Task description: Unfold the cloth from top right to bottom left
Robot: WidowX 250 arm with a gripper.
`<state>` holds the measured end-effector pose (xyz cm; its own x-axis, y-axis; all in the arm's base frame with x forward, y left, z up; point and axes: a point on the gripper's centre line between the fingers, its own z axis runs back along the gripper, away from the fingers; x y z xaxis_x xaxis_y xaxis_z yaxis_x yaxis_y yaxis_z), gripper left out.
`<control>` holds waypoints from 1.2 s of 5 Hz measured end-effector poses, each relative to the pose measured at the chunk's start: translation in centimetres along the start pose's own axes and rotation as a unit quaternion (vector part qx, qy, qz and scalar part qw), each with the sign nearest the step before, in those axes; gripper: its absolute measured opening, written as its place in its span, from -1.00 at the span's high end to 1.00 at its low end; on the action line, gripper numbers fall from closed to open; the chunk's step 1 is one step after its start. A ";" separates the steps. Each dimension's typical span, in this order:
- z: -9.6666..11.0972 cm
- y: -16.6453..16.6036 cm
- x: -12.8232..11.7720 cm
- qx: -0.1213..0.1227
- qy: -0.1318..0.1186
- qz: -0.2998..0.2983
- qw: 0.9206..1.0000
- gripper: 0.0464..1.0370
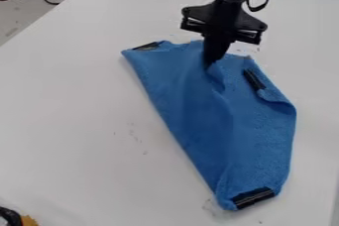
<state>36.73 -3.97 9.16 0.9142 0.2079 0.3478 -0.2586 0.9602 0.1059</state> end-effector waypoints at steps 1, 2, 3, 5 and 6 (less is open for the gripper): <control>0.7 2.5 -1.8 0.002 -0.009 0.038 0.999 0.98; 0.7 4.9 -4.5 0.005 -0.005 0.074 0.997 0.98; 0.8 7.5 -6.8 0.009 -0.003 0.106 0.994 0.98; -0.4 10.5 -9.9 0.008 0.008 0.148 0.989 0.98; -1.2 11.4 -11.2 0.010 0.019 0.159 0.987 0.98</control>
<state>23.91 4.83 5.37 0.7972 0.5049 0.3310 -0.5394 0.8419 0.0152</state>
